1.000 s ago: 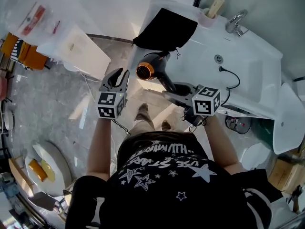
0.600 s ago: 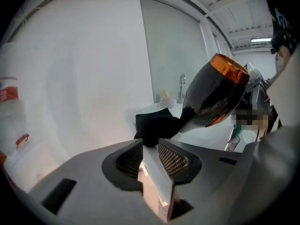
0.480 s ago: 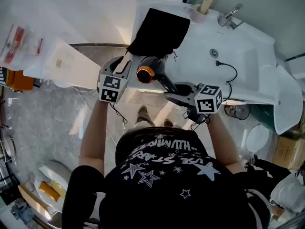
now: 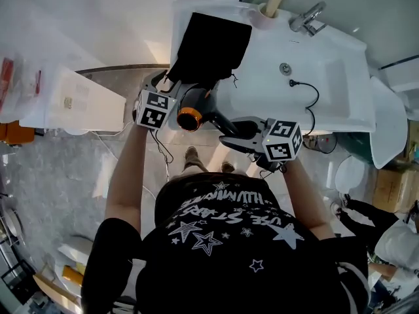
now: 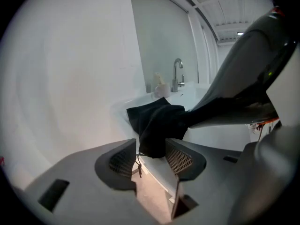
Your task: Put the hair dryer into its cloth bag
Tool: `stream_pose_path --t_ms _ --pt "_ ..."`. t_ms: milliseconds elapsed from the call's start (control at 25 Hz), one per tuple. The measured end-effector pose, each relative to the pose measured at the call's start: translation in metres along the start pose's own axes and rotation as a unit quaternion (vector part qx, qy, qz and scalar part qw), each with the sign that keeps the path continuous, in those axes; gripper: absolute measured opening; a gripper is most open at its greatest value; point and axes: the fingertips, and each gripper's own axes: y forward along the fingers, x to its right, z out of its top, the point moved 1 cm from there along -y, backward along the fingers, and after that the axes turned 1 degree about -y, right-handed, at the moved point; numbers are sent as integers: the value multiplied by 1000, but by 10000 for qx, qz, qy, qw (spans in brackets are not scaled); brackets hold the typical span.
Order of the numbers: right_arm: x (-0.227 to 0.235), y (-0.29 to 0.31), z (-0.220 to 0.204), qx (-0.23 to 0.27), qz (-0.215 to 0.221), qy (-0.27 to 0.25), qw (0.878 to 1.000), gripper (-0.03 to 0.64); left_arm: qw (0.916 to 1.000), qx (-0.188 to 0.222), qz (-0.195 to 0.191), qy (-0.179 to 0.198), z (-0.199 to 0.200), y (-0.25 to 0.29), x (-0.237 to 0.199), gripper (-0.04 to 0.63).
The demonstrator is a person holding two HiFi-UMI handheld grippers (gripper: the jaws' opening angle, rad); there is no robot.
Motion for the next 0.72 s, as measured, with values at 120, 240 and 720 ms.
stream_pose_path --t_ms 120,240,720 --pt "-2 5 -1 -39 -18 -18 10000 187 9994 -263 -225 27 -6 6 1 114" --pt "-2 8 -1 -18 -55 -22 10000 187 9994 -140 -322 -32 4 2 -1 28" --pt "2 18 5 -181 59 -297 9994 187 9959 266 -868 16 40 -13 3 21"
